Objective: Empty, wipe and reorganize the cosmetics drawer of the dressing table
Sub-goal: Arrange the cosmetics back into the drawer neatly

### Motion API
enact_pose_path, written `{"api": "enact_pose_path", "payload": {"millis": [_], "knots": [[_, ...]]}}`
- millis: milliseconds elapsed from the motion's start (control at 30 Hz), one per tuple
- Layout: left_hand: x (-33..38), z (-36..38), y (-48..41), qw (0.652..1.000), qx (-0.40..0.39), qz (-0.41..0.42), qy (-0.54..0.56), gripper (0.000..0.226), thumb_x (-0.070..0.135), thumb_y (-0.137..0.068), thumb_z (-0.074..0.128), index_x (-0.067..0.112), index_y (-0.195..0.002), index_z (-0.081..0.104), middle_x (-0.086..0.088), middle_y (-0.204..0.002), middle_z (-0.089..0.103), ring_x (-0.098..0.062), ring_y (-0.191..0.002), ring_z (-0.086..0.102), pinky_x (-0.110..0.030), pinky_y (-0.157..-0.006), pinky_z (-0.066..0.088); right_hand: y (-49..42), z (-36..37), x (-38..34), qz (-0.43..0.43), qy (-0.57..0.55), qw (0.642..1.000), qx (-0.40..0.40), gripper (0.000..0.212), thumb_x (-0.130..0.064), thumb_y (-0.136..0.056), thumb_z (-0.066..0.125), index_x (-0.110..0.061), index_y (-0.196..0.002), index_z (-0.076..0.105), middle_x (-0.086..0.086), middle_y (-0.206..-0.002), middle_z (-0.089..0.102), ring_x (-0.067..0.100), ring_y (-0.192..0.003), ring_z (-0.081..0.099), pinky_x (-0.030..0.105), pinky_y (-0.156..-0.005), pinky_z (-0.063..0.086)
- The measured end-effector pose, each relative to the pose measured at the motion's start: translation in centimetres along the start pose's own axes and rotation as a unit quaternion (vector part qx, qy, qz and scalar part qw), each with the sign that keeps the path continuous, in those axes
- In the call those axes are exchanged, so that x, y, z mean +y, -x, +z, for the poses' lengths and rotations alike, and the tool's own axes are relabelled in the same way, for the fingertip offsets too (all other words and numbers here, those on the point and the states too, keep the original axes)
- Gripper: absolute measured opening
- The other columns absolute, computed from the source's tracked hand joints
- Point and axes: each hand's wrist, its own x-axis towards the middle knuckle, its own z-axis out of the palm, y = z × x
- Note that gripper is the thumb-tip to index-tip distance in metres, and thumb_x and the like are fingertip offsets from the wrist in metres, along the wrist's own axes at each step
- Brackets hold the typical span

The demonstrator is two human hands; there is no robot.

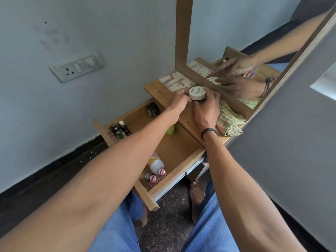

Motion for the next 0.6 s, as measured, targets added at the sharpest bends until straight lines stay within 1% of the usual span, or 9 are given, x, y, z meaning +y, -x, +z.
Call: {"api": "enact_pose_path", "payload": {"millis": [67, 133, 167, 233, 267, 300, 400, 467, 600], "knots": [[0.2, -0.3, 0.8, 0.999, 0.007, 0.004, 0.036, 0.047, -0.012, -0.085, 0.047, 0.024, -0.105, 0.069, 0.016, -0.091, 0.072, 0.0, -0.086, 0.063, -0.014, -0.075, 0.049, 0.3, -0.2, 0.0, -0.014, -0.004, 1.0, -0.001, 0.05, -0.014, -0.081, 0.072, -0.019, -0.13, 0.062, 0.004, -0.127, 0.049, 0.025, -0.112, 0.059, 0.037, -0.095, 0.049], [0.6, -0.9, 1.6, 0.998, 0.015, 0.016, 0.062, 0.047, -0.013, -0.086, 0.047, 0.017, -0.116, 0.068, 0.015, -0.091, 0.071, 0.004, -0.076, 0.061, -0.009, -0.064, 0.048, 0.7, -0.5, -0.1, -0.024, -0.024, 0.999, -0.006, 0.043, -0.015, -0.081, 0.075, -0.017, -0.123, 0.067, 0.002, -0.124, 0.051, 0.021, -0.108, 0.061, 0.039, -0.095, 0.051], [0.8, -1.3, 1.9, 0.997, 0.017, 0.02, 0.073, 0.046, -0.012, -0.087, 0.049, 0.012, -0.122, 0.067, 0.012, -0.096, 0.071, 0.003, -0.081, 0.062, -0.01, -0.066, 0.049, 0.9, -0.7, -0.1, -0.031, -0.041, 0.999, -0.012, 0.041, -0.016, -0.08, 0.077, -0.018, -0.12, 0.068, 0.001, -0.123, 0.051, 0.019, -0.107, 0.061, 0.038, -0.095, 0.052], [1.1, -2.3, 2.6, 0.995, 0.024, 0.022, 0.095, 0.04, -0.008, -0.091, 0.054, 0.008, -0.126, 0.065, 0.003, -0.112, 0.07, -0.005, -0.101, 0.065, -0.014, -0.076, 0.054, 1.6, -0.9, -0.3, -0.054, -0.071, 0.995, -0.034, 0.04, -0.016, -0.079, 0.081, -0.017, -0.117, 0.07, 0.001, -0.122, 0.052, 0.017, -0.106, 0.062, 0.036, -0.096, 0.054], [1.2, -2.8, 2.9, 0.994, 0.03, 0.021, 0.103, 0.037, -0.005, -0.092, 0.057, 0.008, -0.125, 0.065, -0.001, -0.119, 0.069, -0.01, -0.107, 0.065, -0.016, -0.079, 0.056, 1.9, -0.9, -0.4, -0.069, -0.081, 0.993, -0.047, 0.039, -0.015, -0.079, 0.082, -0.017, -0.116, 0.07, 0.002, -0.122, 0.052, 0.015, -0.104, 0.062, 0.035, -0.097, 0.054], [1.2, -3.5, 3.3, 0.993, 0.037, 0.019, 0.108, 0.032, -0.001, -0.093, 0.06, 0.009, -0.122, 0.067, -0.004, -0.121, 0.069, -0.012, -0.109, 0.065, -0.017, -0.078, 0.057, 2.4, -0.9, -0.5, -0.086, -0.088, 0.991, -0.06, 0.039, -0.015, -0.079, 0.083, -0.016, -0.116, 0.071, 0.002, -0.122, 0.051, 0.013, -0.103, 0.062, 0.032, -0.097, 0.055], [0.8, -5.6, 4.6, 0.994, 0.054, 0.018, 0.09, 0.018, 0.004, -0.092, 0.067, 0.015, -0.106, 0.071, -0.005, -0.114, 0.071, -0.013, -0.1, 0.069, -0.02, -0.075, 0.058, 4.1, -0.8, -0.7, -0.133, -0.093, 0.982, -0.093, 0.041, -0.02, -0.079, 0.087, -0.013, -0.116, 0.071, 0.004, -0.126, 0.049, 0.012, -0.108, 0.06, 0.027, -0.098, 0.054], [0.1, -7.0, 5.5, 0.995, 0.06, 0.015, 0.072, 0.02, 0.003, -0.09, 0.07, 0.01, -0.109, 0.071, -0.007, -0.11, 0.073, -0.015, -0.096, 0.072, -0.023, -0.076, 0.06, 5.5, -0.7, -0.7, -0.146, -0.1, 0.979, -0.098, 0.037, -0.024, -0.079, 0.088, -0.012, -0.111, 0.072, 0.003, -0.128, 0.05, 0.014, -0.112, 0.06, 0.03, -0.097, 0.055], [-1.7, -9.0, 7.5, 0.997, 0.066, -0.001, 0.035, 0.025, -0.001, -0.087, 0.072, 0.006, -0.112, 0.072, -0.009, -0.107, 0.075, -0.015, -0.092, 0.074, -0.028, -0.079, 0.061, 8.5, -0.2, -0.9, -0.134, -0.086, 0.979, -0.13, 0.029, -0.022, -0.081, 0.086, -0.017, -0.103, 0.067, 0.003, -0.13, 0.057, 0.02, -0.109, 0.065, 0.04, -0.09, 0.059]]}}
